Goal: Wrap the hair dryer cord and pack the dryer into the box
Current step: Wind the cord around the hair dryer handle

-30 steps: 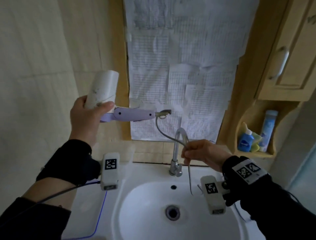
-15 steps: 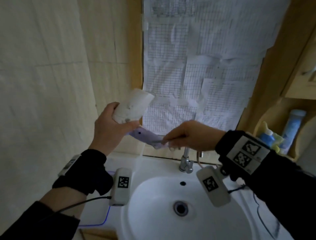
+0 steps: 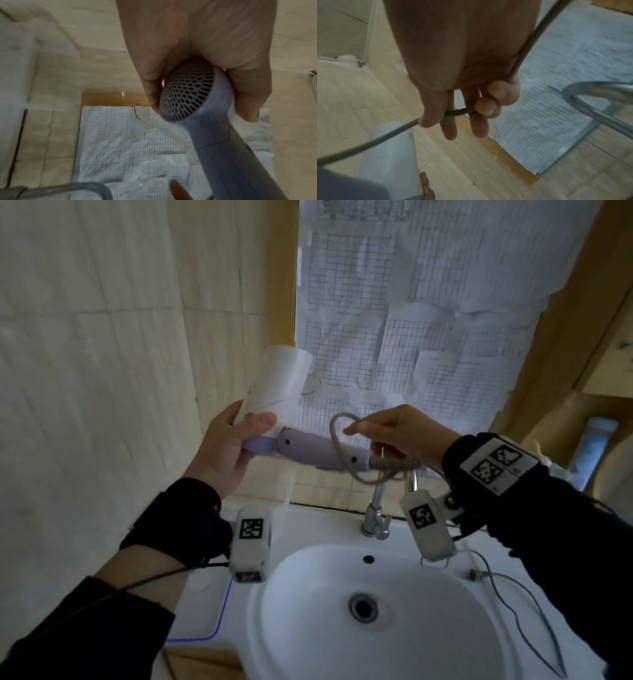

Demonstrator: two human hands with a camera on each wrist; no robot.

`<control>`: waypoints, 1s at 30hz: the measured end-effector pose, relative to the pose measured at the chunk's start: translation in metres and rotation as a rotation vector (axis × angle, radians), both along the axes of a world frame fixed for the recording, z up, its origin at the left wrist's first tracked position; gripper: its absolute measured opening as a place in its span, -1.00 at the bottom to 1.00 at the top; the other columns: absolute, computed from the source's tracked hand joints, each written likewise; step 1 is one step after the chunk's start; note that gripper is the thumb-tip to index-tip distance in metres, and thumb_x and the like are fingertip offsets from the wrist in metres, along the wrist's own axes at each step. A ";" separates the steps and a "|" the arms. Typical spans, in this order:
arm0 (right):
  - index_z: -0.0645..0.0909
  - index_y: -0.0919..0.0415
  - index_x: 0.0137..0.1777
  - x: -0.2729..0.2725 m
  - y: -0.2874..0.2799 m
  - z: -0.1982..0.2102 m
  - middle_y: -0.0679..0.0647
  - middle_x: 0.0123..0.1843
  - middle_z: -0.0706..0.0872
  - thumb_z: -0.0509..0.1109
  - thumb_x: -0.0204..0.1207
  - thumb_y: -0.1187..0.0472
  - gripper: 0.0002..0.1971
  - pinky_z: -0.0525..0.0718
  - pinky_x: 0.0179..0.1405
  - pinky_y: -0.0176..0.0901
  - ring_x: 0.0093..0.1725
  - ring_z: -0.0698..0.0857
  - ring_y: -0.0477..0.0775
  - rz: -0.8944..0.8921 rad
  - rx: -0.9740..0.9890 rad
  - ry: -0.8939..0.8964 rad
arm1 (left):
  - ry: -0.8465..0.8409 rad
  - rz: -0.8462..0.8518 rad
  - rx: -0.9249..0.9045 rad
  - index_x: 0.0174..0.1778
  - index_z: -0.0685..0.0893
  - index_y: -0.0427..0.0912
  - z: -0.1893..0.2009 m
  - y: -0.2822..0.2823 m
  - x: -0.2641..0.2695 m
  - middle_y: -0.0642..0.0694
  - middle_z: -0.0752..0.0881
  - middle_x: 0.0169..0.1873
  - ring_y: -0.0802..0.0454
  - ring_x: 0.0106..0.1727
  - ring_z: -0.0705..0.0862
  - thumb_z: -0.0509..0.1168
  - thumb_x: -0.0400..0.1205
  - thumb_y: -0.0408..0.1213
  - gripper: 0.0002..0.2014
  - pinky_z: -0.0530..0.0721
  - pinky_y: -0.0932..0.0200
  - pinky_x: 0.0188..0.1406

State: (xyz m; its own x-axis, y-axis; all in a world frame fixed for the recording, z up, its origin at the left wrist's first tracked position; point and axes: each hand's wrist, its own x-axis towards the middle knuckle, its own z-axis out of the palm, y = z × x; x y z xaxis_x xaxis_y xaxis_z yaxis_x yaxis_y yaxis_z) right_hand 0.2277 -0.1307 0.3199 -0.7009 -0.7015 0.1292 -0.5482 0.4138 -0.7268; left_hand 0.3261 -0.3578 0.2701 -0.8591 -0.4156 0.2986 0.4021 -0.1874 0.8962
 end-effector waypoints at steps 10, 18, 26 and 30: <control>0.68 0.20 -0.04 0.034 -0.048 -0.097 0.09 -0.50 0.63 0.16 0.61 -0.07 -0.62 0.48 -0.60 -0.28 -0.71 0.45 -0.07 -0.055 0.184 -0.136 | -0.192 0.247 0.224 0.15 0.71 -0.26 -0.058 0.037 -0.009 -0.15 0.80 -0.08 -0.07 -0.13 0.78 0.50 0.37 -0.21 -0.57 0.71 0.17 -0.32; 0.64 0.25 -0.13 0.053 -0.047 -0.143 0.02 -0.47 0.64 0.30 0.53 0.19 -0.85 0.53 -0.61 -0.34 -0.76 0.45 -0.22 0.135 0.541 -0.097 | -0.387 0.504 -0.079 0.14 0.61 -0.22 -0.121 0.033 0.010 -0.13 0.74 0.01 -0.01 -0.14 0.69 0.51 0.16 0.01 -0.34 0.60 0.23 -0.40; 0.68 0.45 -0.19 0.061 -0.045 -0.145 0.20 -0.41 0.66 0.36 0.39 0.36 -0.87 0.65 -0.40 -0.17 -0.43 0.62 0.11 0.174 0.515 -0.204 | -0.494 0.463 -0.246 0.08 0.57 -0.08 -0.146 0.036 0.028 -0.05 0.71 -0.02 -0.10 0.01 0.71 0.50 0.10 0.05 -0.36 0.75 -0.10 0.00; 0.65 0.25 -0.29 0.055 -0.036 -0.126 0.13 -0.46 0.60 0.42 0.39 0.36 -0.93 0.52 -0.53 -0.31 -0.48 0.53 0.04 0.232 0.540 -0.124 | -0.507 0.328 -0.468 0.07 0.57 -0.03 -0.157 0.036 0.048 -0.03 0.70 -0.05 -0.06 -0.01 0.67 0.47 0.09 0.08 -0.37 0.69 0.00 -0.05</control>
State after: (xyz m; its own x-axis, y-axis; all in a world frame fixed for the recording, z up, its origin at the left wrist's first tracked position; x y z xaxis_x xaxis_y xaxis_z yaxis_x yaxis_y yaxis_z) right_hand 0.2823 -0.1670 0.1943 -0.5082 -0.7819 -0.3611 -0.5930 0.6217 -0.5117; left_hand 0.3745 -0.3217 0.1129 -0.7924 -0.6003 0.1083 -0.1103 0.3156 0.9425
